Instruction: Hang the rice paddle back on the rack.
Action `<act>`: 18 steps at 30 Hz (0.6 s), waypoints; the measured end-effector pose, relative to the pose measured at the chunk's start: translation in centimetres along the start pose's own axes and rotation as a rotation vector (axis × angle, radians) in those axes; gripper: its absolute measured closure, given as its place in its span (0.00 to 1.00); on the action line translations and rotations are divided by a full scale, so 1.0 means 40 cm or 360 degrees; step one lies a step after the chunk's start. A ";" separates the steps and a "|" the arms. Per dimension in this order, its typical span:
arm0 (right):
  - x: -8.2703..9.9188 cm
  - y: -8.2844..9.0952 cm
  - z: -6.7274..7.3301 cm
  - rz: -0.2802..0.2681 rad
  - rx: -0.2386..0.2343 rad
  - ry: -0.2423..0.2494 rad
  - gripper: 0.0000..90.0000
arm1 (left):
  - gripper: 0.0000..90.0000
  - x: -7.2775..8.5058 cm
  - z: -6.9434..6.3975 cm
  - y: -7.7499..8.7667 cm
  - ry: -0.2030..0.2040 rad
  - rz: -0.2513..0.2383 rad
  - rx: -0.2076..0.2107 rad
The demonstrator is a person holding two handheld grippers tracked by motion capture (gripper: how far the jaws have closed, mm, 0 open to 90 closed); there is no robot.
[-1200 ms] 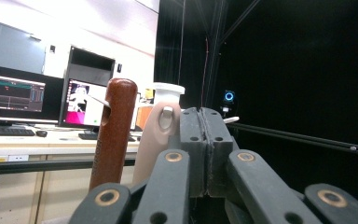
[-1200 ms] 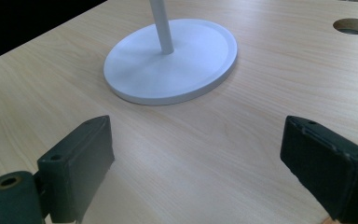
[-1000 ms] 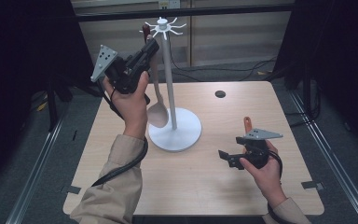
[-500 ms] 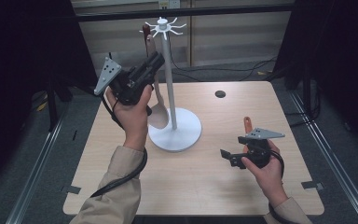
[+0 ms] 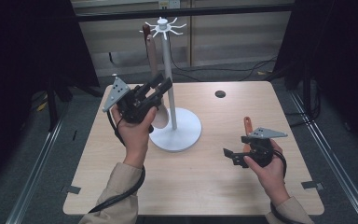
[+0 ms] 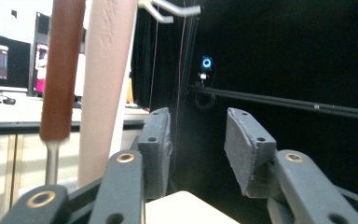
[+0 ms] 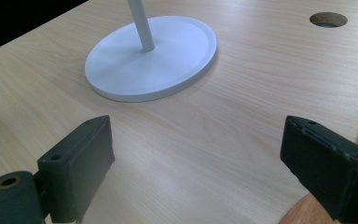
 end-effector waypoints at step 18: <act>0.010 0.010 -0.042 0.0001 0.0051 -0.0031 0.10 | 0.36 0.120 -0.044 0.008 -0.0040 0.0198 0.0085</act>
Point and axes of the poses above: each handheld gripper's, and its own axes: y roughly backward along the jaws, x roughly out of its underside, z roughly to its left, the point moved 7 cm from there along -y, roughly forward along the jaws, and after that the axes turned 1 degree about y, right-handed, at the moved point
